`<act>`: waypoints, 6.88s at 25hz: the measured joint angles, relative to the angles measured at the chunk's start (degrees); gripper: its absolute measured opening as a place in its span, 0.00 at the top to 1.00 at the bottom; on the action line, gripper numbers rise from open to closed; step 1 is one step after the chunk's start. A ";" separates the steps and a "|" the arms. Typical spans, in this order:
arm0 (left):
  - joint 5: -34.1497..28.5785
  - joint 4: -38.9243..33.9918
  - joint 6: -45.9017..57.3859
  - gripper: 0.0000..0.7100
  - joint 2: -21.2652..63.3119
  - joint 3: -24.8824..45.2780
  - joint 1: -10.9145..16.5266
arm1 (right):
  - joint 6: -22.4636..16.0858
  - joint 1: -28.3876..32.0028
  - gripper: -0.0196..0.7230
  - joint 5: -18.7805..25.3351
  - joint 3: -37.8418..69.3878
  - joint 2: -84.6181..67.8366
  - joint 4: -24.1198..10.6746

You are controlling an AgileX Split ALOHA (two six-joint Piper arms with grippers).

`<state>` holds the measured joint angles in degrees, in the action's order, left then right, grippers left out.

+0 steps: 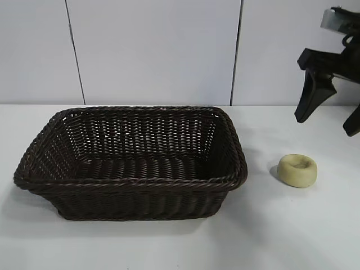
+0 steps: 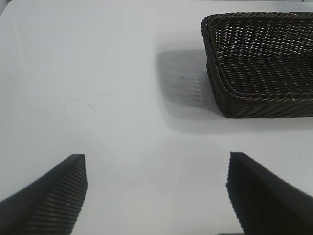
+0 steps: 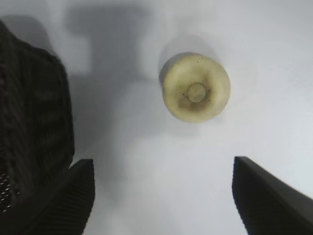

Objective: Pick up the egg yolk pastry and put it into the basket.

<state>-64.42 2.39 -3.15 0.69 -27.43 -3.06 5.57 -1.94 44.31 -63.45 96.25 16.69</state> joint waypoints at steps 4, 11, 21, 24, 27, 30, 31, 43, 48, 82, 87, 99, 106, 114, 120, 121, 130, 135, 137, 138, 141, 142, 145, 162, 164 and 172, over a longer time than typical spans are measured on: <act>0.06 0.00 0.00 0.20 0.00 0.00 0.00 | 0.06 0.00 0.22 -2.88 -0.93 4.93 0.23; 0.06 0.00 0.00 0.20 0.00 0.00 0.00 | 0.06 0.00 0.22 -6.12 -4.60 11.79 0.62; 0.06 0.00 0.07 0.20 0.00 0.00 0.00 | 0.01 0.00 0.25 -7.98 -4.69 18.54 1.32; 0.06 0.00 0.07 0.20 0.00 0.00 0.00 | -0.42 0.00 0.51 -8.28 -4.69 18.66 1.32; 0.06 0.00 0.07 0.20 0.00 0.00 0.00 | -0.66 0.00 0.84 -8.23 -4.77 18.30 1.34; 0.06 0.00 0.07 0.20 0.00 0.00 0.00 | -0.81 0.00 0.90 -7.62 -4.77 16.30 1.34; 0.06 0.00 0.07 0.20 0.00 0.00 0.00 | -0.81 0.00 0.91 -7.35 -4.77 15.08 1.34; 0.06 0.00 0.07 0.20 0.00 0.00 0.00 | -0.85 -4.27 0.92 -1.09 -4.77 -3.06 1.23; 0.06 0.00 0.07 0.20 0.00 0.00 0.00 | -0.85 -11.12 0.92 -0.88 -4.77 -4.03 2.43; 0.06 0.00 0.07 0.20 0.00 0.00 0.00 | -2.96 -35.49 0.91 -36.53 -4.72 16.12 13.27; 0.06 0.00 0.12 0.20 0.00 0.00 0.00 | -2.96 -35.49 0.57 -35.99 -4.72 16.12 13.53; 0.06 0.00 0.12 0.20 0.00 0.00 0.00 | -3.25 -32.00 0.26 -10.09 -17.02 13.84 11.44; 0.06 0.00 0.12 0.20 0.00 0.00 0.00 | -11.57 -27.69 0.26 12.50 -28.84 13.84 0.41; 0.06 0.00 0.12 0.20 0.00 0.00 0.00 | -15.91 -21.25 0.26 24.78 -32.30 13.84 -11.09; 0.06 0.00 0.12 0.20 0.00 0.00 0.00 | -16.03 -11.46 0.26 25.32 -32.30 13.84 -16.69; 0.06 0.00 0.12 0.20 0.00 0.00 0.00 | -15.94 -9.63 0.26 25.32 -32.30 13.84 -17.56; 0.06 0.00 0.12 0.20 0.00 0.00 0.00 | -11.31 0.91 0.26 25.32 -30.76 12.20 -20.36; 0.06 0.00 0.12 0.20 0.00 0.00 0.00 | -9.45 1.40 0.26 25.32 -21.75 5.89 -20.70; 0.06 0.00 0.12 0.20 0.00 0.00 0.00 | -9.08 1.40 0.26 25.27 -16.52 1.91 -20.21; 0.06 0.00 0.12 0.20 0.00 0.00 0.00 | -8.96 1.40 0.26 25.20 -13.41 -0.47 -19.76; 0.06 0.00 0.12 0.20 0.00 0.00 0.00 | -8.85 1.40 0.26 25.26 -3.91 -8.43 -18.31; 0.06 0.00 0.12 0.20 0.00 0.00 0.00 | -8.79 1.40 0.26 25.20 -0.47 -11.07 -18.16; 0.06 0.00 0.12 0.20 0.00 0.00 0.00 | -8.57 1.40 0.26 25.20 9.03 -21.25 -17.92; 0.06 0.00 0.12 0.20 0.00 0.00 0.00 | -7.85 1.40 0.26 17.22 36.45 -71.40 -17.76; 0.06 0.00 0.12 0.20 0.00 0.00 0.00 | -7.85 1.40 0.26 17.18 36.49 -74.51 -17.76; 0.06 0.00 0.12 0.20 0.00 0.00 0.00 | -7.85 1.40 0.26 17.24 36.51 -86.07 -17.76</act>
<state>-64.36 2.39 -3.04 0.69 -27.43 -3.06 -2.28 -0.54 61.55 -26.94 10.18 -1.07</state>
